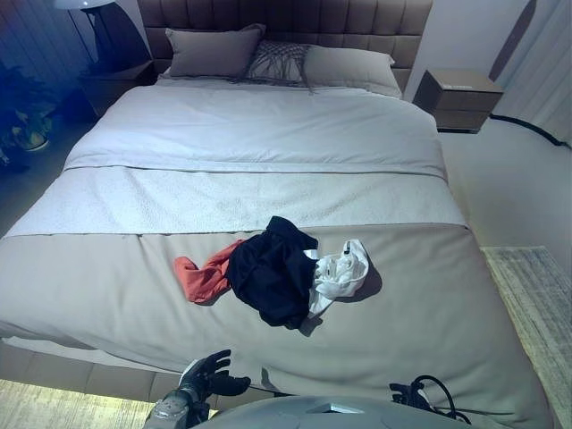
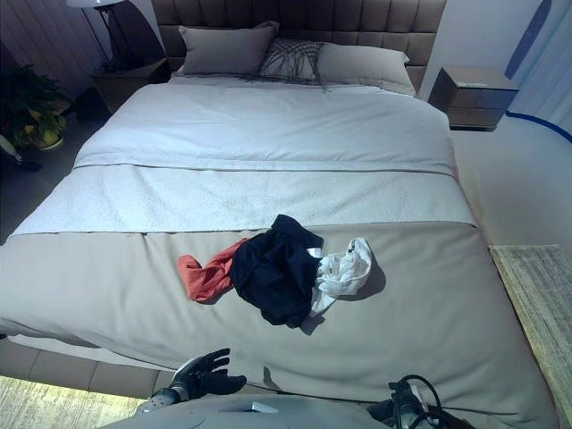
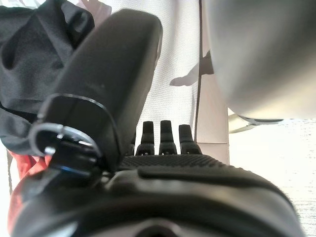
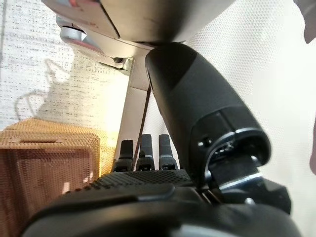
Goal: Pick up the clothes from the bed and place them into the basket
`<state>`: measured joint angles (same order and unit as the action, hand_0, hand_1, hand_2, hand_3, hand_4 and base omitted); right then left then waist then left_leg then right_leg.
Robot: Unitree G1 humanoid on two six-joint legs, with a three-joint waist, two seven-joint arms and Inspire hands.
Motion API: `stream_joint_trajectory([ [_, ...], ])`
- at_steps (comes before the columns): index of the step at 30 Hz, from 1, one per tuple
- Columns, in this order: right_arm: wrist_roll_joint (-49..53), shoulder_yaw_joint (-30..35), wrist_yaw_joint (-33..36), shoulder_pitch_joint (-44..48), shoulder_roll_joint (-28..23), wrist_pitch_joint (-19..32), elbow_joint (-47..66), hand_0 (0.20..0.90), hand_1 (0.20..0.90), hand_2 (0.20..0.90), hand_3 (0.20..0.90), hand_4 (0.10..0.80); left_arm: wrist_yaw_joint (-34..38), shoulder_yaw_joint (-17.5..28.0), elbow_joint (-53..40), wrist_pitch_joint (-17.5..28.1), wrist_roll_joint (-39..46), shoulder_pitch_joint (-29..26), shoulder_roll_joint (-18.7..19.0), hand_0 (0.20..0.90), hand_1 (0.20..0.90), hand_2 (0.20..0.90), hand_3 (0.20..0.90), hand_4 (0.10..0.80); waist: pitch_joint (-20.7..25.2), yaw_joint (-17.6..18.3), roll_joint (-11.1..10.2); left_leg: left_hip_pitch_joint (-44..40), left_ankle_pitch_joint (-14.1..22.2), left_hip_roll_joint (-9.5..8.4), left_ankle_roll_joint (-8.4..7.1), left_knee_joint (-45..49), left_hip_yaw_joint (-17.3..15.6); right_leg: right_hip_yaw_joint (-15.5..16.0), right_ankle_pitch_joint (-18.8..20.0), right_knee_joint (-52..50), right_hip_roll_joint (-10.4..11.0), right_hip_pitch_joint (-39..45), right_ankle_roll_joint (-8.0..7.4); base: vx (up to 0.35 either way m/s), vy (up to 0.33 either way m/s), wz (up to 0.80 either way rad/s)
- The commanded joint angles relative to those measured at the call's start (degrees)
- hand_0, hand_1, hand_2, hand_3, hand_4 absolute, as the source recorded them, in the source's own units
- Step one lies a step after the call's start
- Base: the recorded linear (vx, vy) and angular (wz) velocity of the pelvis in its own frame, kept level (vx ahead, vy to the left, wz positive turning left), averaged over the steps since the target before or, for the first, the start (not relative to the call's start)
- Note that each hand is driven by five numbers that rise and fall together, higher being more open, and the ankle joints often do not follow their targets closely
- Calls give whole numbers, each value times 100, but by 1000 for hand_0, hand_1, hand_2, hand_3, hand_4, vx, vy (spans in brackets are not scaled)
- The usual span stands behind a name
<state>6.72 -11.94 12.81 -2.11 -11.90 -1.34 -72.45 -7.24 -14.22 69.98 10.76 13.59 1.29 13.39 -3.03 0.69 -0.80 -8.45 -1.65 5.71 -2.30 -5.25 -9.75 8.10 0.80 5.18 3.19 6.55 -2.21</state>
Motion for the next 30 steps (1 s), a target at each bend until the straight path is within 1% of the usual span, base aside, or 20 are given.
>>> stream_joint_trajectory([
  [1, 364, 77, 109, 270, 73, 80, -280, 900, 900, 900, 900, 800, -126, 37, 111, 21, 130, -297, -82, 900, 900, 900, 900, 800, -22, 55, -55, -85, 314, -280, 171, 25, -309, 215, -70, -469, 161, 60, -257, 39, 13, -1],
  [3, 384, 119, 163, 264, 66, 216, -302, 900, 900, 900, 900, 800, -132, 42, 111, 58, 77, -293, -81, 900, 900, 900, 900, 800, -10, 45, -49, -87, 315, -286, 172, 25, -310, 231, -53, -452, 178, 68, -267, 44, 3, 0],
  [6, 450, 192, 440, 322, -23, 649, -164, 900, 900, 900, 900, 800, -126, 46, 65, 98, 81, -266, -42, 900, 900, 900, 900, 800, -16, -1, -52, -92, 312, -300, 170, 25, -307, 294, -24, -462, 209, 75, -295, 63, -21, 0],
  [8, 200, 185, 703, 403, -163, 953, 140, 900, 900, 900, 900, 800, -188, -5, -30, 19, 52, -199, 47, 900, 900, 900, 900, 800, -33, -53, -71, -74, 313, -312, 183, 25, -290, 310, -12, -483, 217, 59, -312, 102, -69, 1],
  [12, 267, 179, 798, 486, -300, 1028, 443, 900, 900, 900, 900, 800, -254, -46, -87, -139, 40, -138, 141, 900, 900, 900, 900, 800, -65, -87, -88, -48, 310, -321, 195, 25, -276, 297, -14, -505, 210, 25, -316, 48, -55, 1],
  [13, 474, 236, 708, 716, -552, 923, 833, 900, 900, 900, 900, 800, -258, -113, -117, -90, 94, -98, 281, 900, 900, 900, 900, 800, -151, -169, -120, 47, 287, -325, 208, 44, -253, 292, -6, -531, 188, -73, -295, 63, -107, 2],
  [16, 495, 289, 778, 1018, -828, 1137, 877, 900, 900, 900, 900, 800, -206, -154, -168, 18, 100, -128, 425, 900, 900, 900, 900, 800, -247, -350, -169, 197, 278, -346, 242, 80, -162, 347, 5, -543, 183, -184, -284, 82, -128, 6],
  [17, 524, 300, 791, 1064, -869, 1151, 873, 900, 900, 900, 900, 800, -208, -168, -182, 25, 70, -136, 448, 900, 900, 900, 900, 800, -261, -378, -178, 224, 278, -346, 243, 94, -146, 355, 6, -547, 182, -203, -284, 49, -142, 11],
  [19, 515, 332, 828, 1332, -1115, 1170, 924, 900, 900, 900, 900, 800, -263, -267, -242, 103, -47, -157, 544, 900, 900, 900, 900, 800, -347, -490, -192, 379, 264, -331, 248, 150, -89, 388, 24, -579, 180, -332, -282, -13, -130, 15],
  [20, 567, 325, 831, 1506, -1268, 1167, 954, 900, 900, 900, 900, 800, -205, -343, -276, 206, -63, -174, 605, 900, 900, 900, 900, 800, -416, -554, -191, 499, 257, -319, 250, 212, -53, 406, 32, -616, 179, -431, -280, -99, -168, 23],
  [21, 639, 300, 860, 1873, -1530, 1133, 977, 900, 900, 900, 900, 800, -155, -404, -313, 233, 74, -261, 727, 900, 900, 900, 900, 800, -588, -644, -188, 779, 253, -301, 252, 383, 12, 427, 43, -702, 170, -639, -257, -111, -138, 21],
  [22, 644, 296, 858, 1927, -1563, 1135, 976, 900, 900, 900, 900, 800, -148, -405, -316, 235, 103, -284, 744, 900, 900, 900, 900, 800, -612, -651, -187, 831, 256, -298, 252, 418, 24, 431, 42, -720, 170, -678, -252, -158, -124, 17],
  [25, 806, 191, 727, 2585, -1884, 1130, 922, 900, 900, 900, 900, 800, -81, -412, -341, 251, 266, -507, 926, 900, 900, 900, 900, 800, -952, -752, -169, 1354, 238, -269, 233, 801, 147, 506, 25, -939, 161, -1031, -181, -157, -104, 19],
  [26, 982, 114, 544, 2914, -2010, 1148, 930, 900, 900, 900, 900, 800, -59, -394, -361, 239, 337, -598, 996, 900, 900, 900, 900, 800, -1128, -799, -132, 1598, 220, -270, 213, 1007, 211, 567, -2, -1061, 165, -1179, -130, -117, -90, 20],
  [27, 1005, 105, 509, 2964, -2039, 1161, 933, 900, 900, 900, 900, 800, -54, -388, -368, 238, 347, -609, 1003, 900, 900, 900, 900, 800, -1154, -802, -123, 1645, 222, -272, 209, 1050, 223, 581, -10, -1084, 168, -1206, -122, -79, -58, 17],
  [30, 1249, 20, 249, 3385, -2323, 1341, 1018, 900, 900, 900, 900, 800, -30, -389, -492, 242, 433, -673, 1081, 900, 900, 900, 900, 800, -1396, -893, -31, 2125, 198, -317, 184, 1454, 352, 697, -85, -1351, 202, -1520, -26, -72, -32, 18],
])
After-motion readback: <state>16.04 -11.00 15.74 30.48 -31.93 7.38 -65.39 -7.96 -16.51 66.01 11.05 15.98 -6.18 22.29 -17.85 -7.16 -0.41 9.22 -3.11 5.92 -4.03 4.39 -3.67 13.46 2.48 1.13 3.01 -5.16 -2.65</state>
